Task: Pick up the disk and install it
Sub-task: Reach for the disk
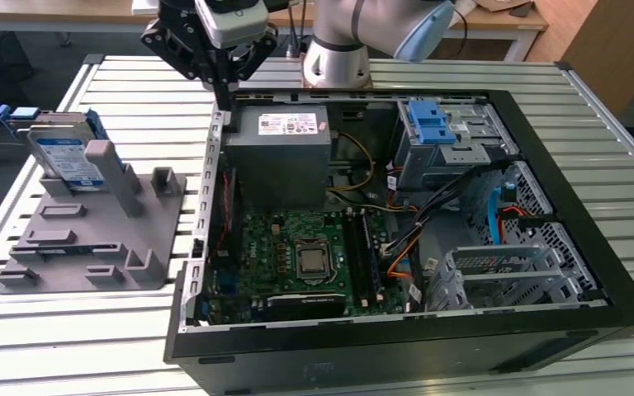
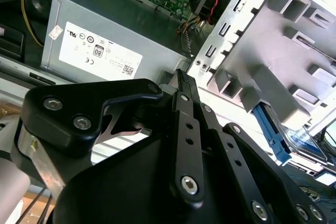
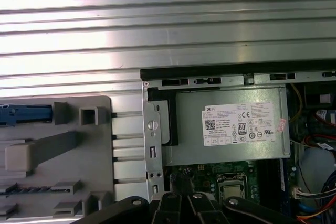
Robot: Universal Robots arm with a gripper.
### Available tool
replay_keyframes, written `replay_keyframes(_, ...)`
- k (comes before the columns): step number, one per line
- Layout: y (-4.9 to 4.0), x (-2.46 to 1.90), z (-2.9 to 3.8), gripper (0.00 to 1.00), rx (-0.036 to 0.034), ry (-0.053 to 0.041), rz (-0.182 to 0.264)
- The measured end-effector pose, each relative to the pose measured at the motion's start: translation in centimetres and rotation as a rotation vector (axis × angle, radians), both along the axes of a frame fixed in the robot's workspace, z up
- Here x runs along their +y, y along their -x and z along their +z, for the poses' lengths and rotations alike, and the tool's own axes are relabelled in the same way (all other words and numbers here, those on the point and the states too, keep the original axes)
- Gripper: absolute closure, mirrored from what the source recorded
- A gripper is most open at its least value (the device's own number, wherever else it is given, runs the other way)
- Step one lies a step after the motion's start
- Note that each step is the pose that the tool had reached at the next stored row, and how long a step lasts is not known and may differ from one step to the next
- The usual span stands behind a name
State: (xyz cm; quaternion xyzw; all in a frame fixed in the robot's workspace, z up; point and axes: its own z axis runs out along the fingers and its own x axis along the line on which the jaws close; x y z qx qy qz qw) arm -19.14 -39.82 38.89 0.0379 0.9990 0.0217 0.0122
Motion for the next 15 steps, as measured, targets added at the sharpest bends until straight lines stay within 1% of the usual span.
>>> replay_keyframes(15,0.41,0.00,-0.14,0.89,0.0017,0.0001,0.000)
